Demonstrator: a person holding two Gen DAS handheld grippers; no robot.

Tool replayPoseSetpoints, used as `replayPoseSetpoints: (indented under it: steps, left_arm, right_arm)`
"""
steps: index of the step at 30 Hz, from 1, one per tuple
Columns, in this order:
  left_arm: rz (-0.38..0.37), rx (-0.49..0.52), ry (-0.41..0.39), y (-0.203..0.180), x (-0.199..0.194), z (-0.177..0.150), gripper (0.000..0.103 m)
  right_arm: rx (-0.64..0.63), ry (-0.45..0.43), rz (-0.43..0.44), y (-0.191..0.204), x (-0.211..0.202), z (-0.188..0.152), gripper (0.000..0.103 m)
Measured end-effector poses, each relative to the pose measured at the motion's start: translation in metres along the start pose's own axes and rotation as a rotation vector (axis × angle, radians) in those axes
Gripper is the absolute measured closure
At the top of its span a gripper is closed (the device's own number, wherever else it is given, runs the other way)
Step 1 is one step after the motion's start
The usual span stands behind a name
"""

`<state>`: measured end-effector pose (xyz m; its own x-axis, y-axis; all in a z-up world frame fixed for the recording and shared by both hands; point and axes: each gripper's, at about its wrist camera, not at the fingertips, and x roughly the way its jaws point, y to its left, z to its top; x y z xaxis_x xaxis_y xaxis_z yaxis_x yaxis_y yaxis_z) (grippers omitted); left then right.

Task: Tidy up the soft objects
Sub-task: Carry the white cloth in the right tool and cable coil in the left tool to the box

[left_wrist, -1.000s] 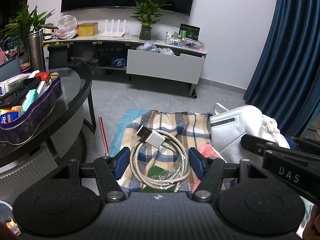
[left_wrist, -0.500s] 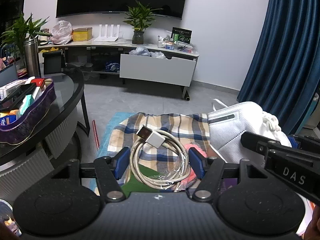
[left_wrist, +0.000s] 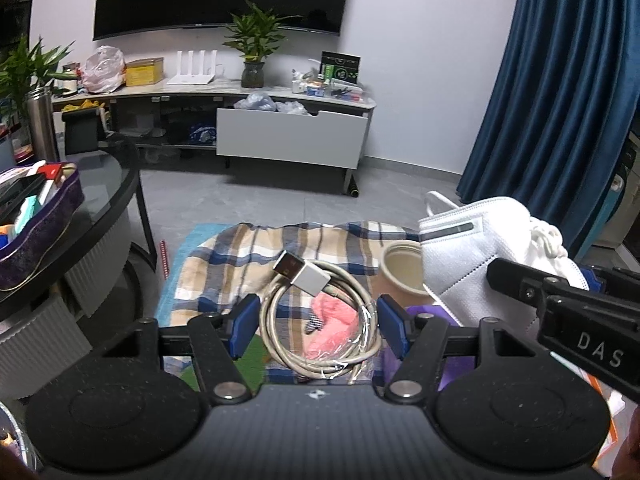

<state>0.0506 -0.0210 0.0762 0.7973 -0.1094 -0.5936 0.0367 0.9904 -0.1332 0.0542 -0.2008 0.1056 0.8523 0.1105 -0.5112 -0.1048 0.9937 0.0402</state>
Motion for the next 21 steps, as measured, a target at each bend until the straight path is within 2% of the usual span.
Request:
replayPoseSetpoints:
  steps: [21]
  left_arm:
    - [-0.073,0.072,0.014,-0.051,0.005,-0.008,0.038]
  right_arm:
    - [0.062,-0.006,-0.054,-0.049,-0.016,-0.009,0.06]
